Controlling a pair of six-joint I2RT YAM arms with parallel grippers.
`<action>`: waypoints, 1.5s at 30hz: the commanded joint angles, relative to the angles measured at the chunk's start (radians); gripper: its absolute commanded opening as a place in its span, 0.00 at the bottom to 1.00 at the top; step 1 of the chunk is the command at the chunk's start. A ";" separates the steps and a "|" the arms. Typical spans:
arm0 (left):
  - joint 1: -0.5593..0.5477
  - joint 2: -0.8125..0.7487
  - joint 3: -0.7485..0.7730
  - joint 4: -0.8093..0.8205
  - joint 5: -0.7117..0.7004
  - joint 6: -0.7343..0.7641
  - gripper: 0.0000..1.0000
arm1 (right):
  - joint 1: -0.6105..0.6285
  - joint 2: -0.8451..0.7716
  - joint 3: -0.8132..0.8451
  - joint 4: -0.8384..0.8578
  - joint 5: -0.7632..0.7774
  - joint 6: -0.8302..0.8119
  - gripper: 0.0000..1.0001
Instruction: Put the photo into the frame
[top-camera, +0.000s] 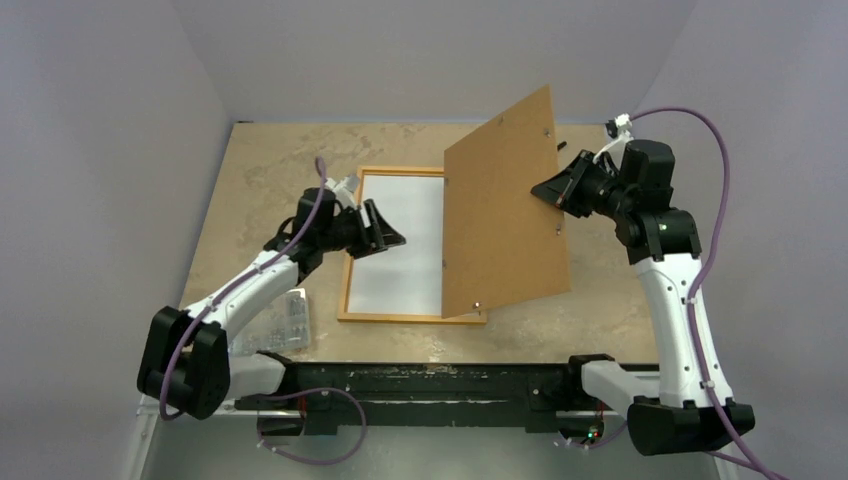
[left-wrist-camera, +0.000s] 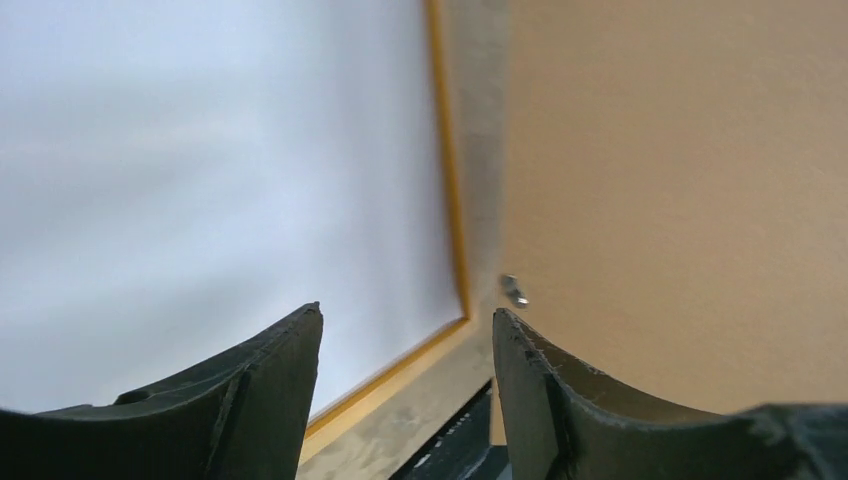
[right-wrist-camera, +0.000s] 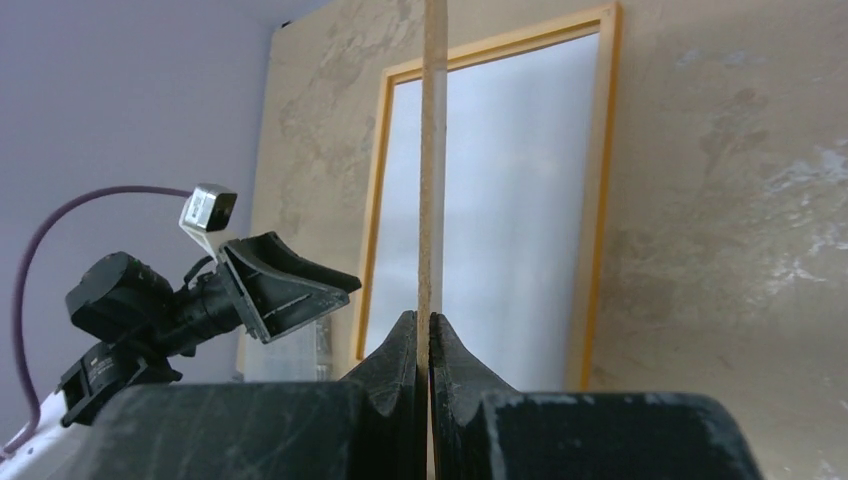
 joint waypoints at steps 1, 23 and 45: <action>0.195 -0.096 -0.074 -0.245 -0.008 0.125 0.60 | 0.009 0.013 -0.054 0.251 -0.122 0.124 0.00; 0.169 0.205 0.067 -0.479 -0.442 0.291 0.30 | 0.112 0.049 -0.180 0.388 -0.048 0.216 0.00; -0.192 0.155 -0.043 -0.366 -0.437 0.074 0.00 | 0.081 -0.012 -0.314 0.399 -0.023 0.161 0.00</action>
